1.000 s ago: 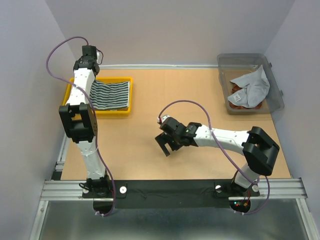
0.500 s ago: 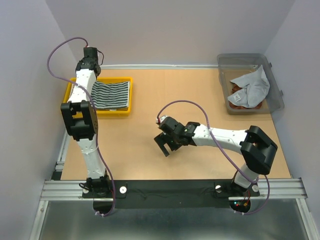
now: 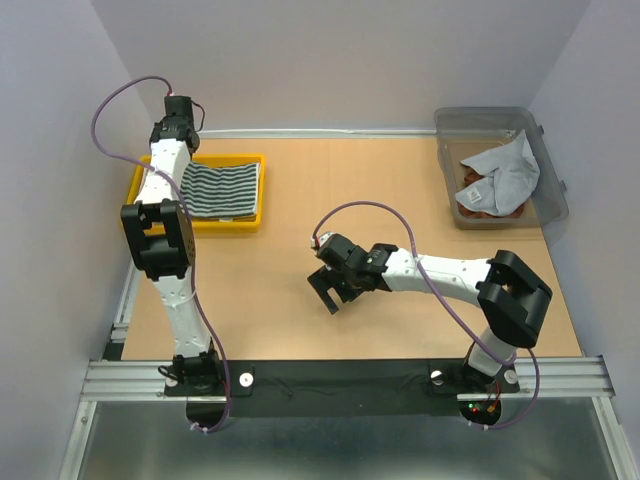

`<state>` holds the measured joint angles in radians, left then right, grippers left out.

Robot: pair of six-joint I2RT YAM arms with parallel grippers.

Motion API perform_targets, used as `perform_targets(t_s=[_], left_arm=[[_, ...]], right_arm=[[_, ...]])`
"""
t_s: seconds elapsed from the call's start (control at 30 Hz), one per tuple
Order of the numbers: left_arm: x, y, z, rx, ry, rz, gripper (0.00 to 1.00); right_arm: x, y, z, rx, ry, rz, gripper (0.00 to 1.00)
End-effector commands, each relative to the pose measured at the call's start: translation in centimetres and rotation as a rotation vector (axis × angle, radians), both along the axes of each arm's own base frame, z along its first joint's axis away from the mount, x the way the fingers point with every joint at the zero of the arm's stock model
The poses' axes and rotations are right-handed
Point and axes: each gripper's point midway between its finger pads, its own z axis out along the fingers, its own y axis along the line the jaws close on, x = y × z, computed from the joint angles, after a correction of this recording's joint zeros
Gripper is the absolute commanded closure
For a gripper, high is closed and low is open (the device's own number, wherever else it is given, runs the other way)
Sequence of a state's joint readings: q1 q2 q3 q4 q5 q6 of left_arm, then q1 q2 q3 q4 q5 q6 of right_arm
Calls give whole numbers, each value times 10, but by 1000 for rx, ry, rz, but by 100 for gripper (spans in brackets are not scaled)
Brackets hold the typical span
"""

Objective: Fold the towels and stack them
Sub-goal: Neatly place the folded towel into the bin

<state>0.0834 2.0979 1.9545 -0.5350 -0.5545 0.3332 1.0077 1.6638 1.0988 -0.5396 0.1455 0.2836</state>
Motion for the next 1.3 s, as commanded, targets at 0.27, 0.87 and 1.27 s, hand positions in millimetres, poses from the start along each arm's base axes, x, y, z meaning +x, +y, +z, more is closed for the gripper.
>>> perform_targets(t_s=[0.27,0.87,1.27], left_arm=[[-1,22,1,33,-44,93,96],[3,40,-41,54,12,184,49],[-18,43,59,74,-178,256,1]], right_arm=[[7,16,15,44,-19,19,0],[5,18,14,49,-4,31,0],[37,1,48,36,-192,-106,0]])
